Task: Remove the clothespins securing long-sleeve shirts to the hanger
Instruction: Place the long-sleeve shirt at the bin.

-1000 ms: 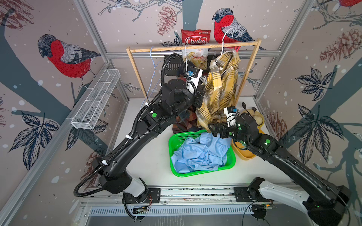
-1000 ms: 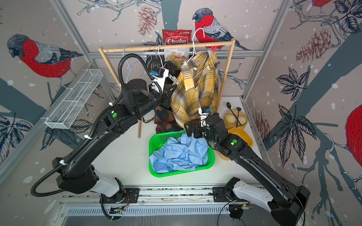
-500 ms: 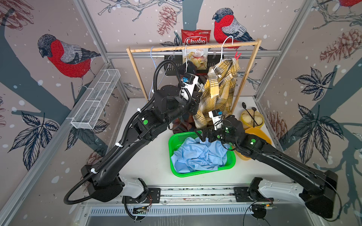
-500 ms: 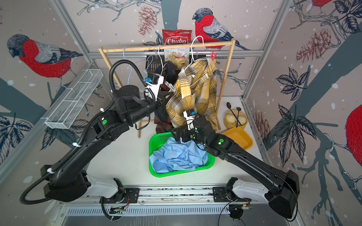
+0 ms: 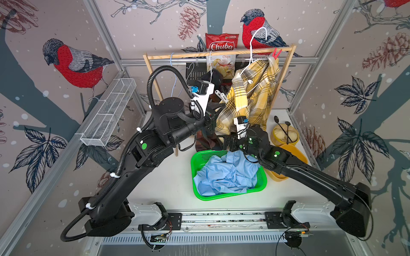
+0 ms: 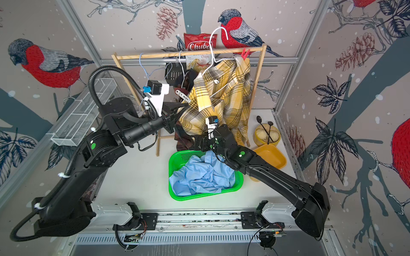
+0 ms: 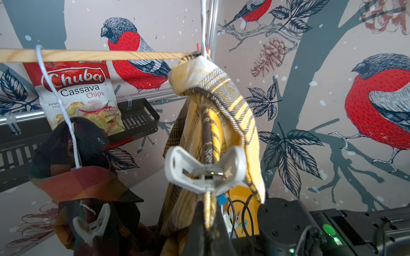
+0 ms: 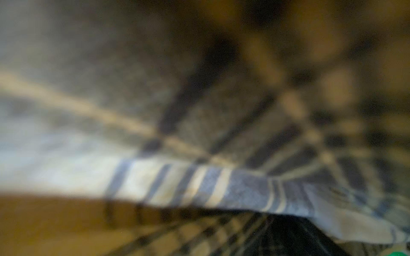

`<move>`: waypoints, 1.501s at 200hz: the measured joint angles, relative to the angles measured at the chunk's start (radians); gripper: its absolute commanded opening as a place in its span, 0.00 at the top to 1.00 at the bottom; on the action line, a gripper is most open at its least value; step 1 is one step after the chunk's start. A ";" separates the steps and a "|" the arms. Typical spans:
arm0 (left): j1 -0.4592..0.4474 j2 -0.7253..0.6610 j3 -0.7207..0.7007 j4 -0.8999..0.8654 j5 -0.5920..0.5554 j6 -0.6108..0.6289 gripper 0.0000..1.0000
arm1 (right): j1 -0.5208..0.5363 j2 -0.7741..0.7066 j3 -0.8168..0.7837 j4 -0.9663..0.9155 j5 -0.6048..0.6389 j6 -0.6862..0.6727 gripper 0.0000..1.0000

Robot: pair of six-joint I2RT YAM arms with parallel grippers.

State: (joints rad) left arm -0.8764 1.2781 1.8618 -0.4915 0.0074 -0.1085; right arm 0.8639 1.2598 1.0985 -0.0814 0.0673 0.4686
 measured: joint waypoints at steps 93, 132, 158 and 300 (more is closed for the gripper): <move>-0.001 -0.174 0.033 -0.082 0.016 0.030 1.00 | -0.035 0.035 0.198 -0.006 0.212 -0.060 0.00; -0.001 -0.232 0.031 -0.096 0.024 0.034 1.00 | -0.032 0.039 0.258 -0.012 0.325 -0.083 0.00; -0.001 -0.259 0.009 -0.097 0.034 0.037 1.00 | -0.032 0.034 0.267 -0.021 0.404 -0.095 0.00; -0.001 -0.338 -0.012 -0.097 0.149 0.033 1.00 | -0.018 -0.079 0.364 -0.016 0.715 -0.211 0.00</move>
State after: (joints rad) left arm -0.8772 0.9405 1.8496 -0.5888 0.1562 -0.0753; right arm 0.8463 1.1812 1.4620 -0.0978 0.7822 0.2581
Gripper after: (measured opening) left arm 0.051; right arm 0.999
